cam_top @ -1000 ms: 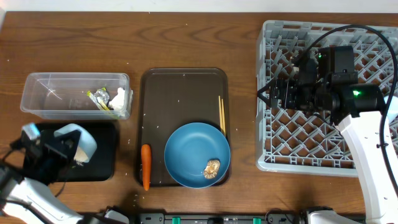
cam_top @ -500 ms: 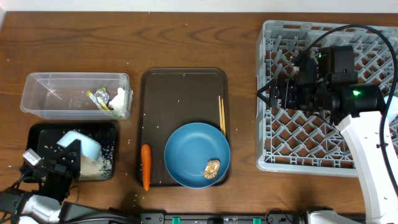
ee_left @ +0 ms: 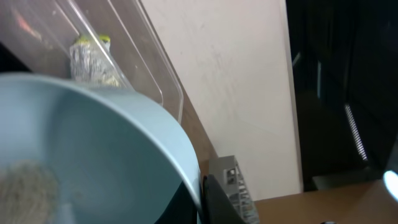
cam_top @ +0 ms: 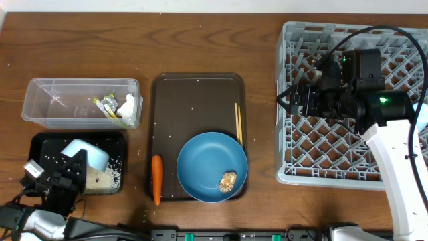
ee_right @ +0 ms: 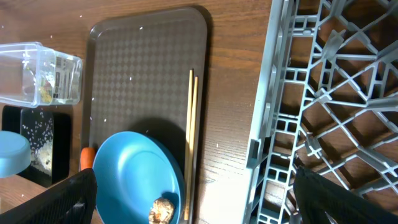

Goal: Sort waste into correct bins and load items into the dishwasher rack
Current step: 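Tip the blue bowl to pour the rice onto the black tray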

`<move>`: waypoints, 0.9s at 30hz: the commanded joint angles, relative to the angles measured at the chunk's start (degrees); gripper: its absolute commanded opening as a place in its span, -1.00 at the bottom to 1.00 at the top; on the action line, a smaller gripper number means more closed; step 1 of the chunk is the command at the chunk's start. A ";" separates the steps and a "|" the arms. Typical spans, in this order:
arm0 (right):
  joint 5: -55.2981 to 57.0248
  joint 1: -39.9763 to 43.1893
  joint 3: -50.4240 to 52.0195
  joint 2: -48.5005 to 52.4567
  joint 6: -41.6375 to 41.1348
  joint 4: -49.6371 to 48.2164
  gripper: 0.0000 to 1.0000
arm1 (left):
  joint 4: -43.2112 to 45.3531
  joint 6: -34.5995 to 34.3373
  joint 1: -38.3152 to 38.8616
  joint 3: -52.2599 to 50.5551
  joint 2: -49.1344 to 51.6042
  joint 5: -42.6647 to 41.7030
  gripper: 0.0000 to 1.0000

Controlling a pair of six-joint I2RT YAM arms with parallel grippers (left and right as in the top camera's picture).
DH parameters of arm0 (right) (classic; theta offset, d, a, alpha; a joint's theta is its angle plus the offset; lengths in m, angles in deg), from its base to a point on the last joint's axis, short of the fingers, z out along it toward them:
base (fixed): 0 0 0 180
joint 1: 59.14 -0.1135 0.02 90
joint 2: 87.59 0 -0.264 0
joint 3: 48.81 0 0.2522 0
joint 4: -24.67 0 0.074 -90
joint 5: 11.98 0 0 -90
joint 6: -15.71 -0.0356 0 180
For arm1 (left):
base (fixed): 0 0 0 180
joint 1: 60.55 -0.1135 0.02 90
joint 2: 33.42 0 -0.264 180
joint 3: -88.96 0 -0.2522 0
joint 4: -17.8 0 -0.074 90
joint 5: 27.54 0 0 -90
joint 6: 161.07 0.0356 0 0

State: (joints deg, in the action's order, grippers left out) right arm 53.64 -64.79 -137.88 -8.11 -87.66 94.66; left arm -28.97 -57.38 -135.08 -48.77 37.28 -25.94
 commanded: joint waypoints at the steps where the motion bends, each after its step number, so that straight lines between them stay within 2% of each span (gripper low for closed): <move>1: 0.13 -1.18 -0.59 0.02 0.09 -0.33 0.88 | 0.61 1.57 -0.11 0.00 -0.63 -1.62 -0.88; 4: 0.15 -1.18 -0.59 0.02 0.02 -0.79 0.88 | 0.57 2.82 0.20 -0.07 -0.61 -1.64 -0.87; 6: 0.15 -1.18 -0.61 0.02 -0.76 -1.22 0.88 | 0.57 0.33 0.26 -0.07 -0.63 -1.66 -0.88; 8: 0.13 -1.18 -0.59 0.02 -1.01 -1.25 0.88 | 0.52 3.91 0.57 -0.07 -0.72 -1.64 -0.88; 10: 0.07 -1.18 -0.59 0.02 -1.40 -1.31 0.87 | -1.73 0.63 0.70 -0.07 -0.85 -1.66 -0.88; 12: -0.09 -1.18 -0.59 0.02 -1.38 -1.16 0.88 | -2.16 6.56 1.38 -0.17 -0.96 -1.57 -0.88; 14: -0.07 -1.18 -0.59 0.02 -1.38 -1.29 0.88 | -1.97 1.99 1.27 -0.11 -0.94 -1.62 -0.88; 16: -0.09 -1.18 -0.59 0.02 -1.40 -1.36 0.88 | -1.55 5.70 1.38 -0.13 -1.05 -1.09 -0.88; 18: -0.09 -1.18 -0.59 0.02 -1.40 -1.55 0.88 | -2.08 2.25 0.94 -0.11 -0.94 -1.70 -0.87; 20: -0.09 -1.18 -0.59 0.02 -1.40 -1.55 0.88 | -1.64 5.38 1.14 -0.13 -1.03 -0.87 -0.88; 23: -0.09 -1.18 -0.59 0.02 -1.40 -1.57 0.89 | -3.67 1.73 0.90 -0.13 -0.96 -1.22 -0.87; 25: -0.07 -1.18 -0.59 0.02 -1.40 -1.36 0.88 | -3.87 7.23 1.20 -0.17 -1.27 -1.44 -0.87; 27: -0.09 -1.18 -0.59 0.02 -1.40 -1.40 0.89 | -2.89 3.34 0.74 -0.15 -1.16 -1.70 -0.88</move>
State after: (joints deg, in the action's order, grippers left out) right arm 53.62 -64.79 -137.88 -8.11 -88.38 93.24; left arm -32.17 -53.95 -133.96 -48.87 36.84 -25.90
